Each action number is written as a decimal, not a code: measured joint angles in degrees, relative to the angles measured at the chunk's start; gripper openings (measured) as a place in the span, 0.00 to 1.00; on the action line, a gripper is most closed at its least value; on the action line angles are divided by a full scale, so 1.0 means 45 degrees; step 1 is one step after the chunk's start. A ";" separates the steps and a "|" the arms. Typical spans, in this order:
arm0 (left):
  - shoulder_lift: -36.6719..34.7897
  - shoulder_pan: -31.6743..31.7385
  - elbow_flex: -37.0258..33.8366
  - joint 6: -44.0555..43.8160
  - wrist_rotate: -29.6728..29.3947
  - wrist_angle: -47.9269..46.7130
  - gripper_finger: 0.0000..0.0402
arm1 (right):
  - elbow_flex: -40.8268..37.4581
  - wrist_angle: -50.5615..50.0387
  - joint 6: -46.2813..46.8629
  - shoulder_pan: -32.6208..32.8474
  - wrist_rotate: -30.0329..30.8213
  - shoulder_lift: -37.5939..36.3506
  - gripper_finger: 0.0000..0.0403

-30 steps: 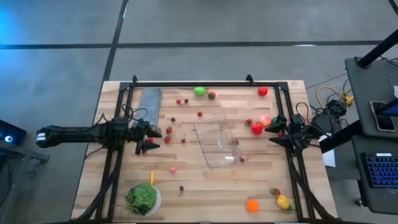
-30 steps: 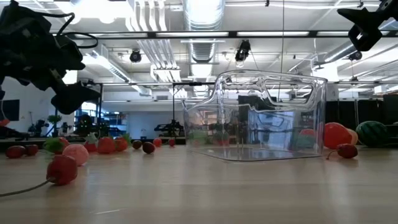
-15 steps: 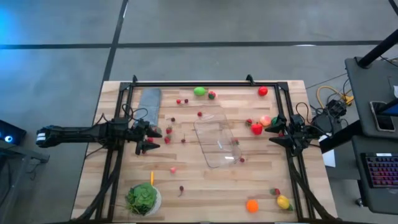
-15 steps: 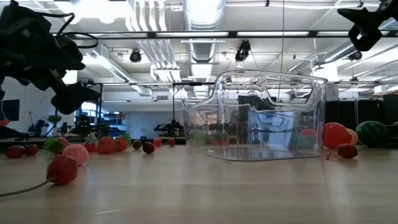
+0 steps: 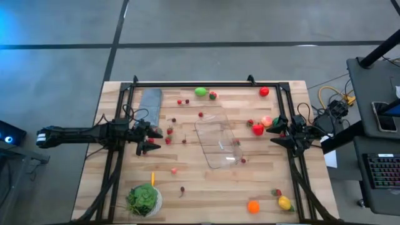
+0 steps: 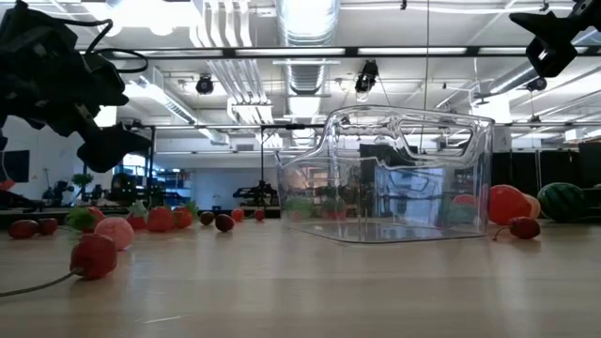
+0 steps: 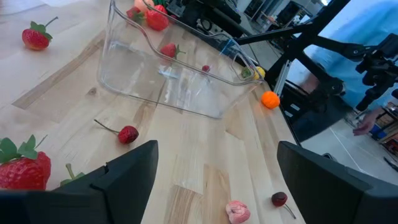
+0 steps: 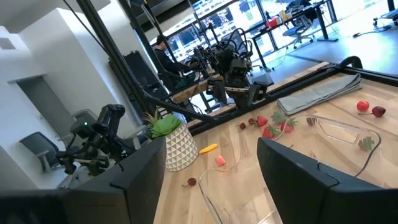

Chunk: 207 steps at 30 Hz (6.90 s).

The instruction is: Pick and placing Produce into tupperware

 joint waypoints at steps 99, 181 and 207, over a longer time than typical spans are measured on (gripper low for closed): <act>0.0004 -0.0001 -0.0019 -0.0004 -0.0001 -0.0004 0.78 | 0.7266 -1.6117 2.5210 -1.0938 -0.4363 1.4732 0.57; 0.0373 -0.0001 -0.0019 -0.0004 -0.0045 -0.0004 0.78 | 0.5037 -1.1557 2.2332 -1.5727 -0.3660 1.9997 0.82; 0.0373 0.0003 -0.0019 -0.0004 -0.0046 -0.0004 0.78 | 0.4949 -1.1341 2.2219 -1.5727 -0.3711 2.0142 0.78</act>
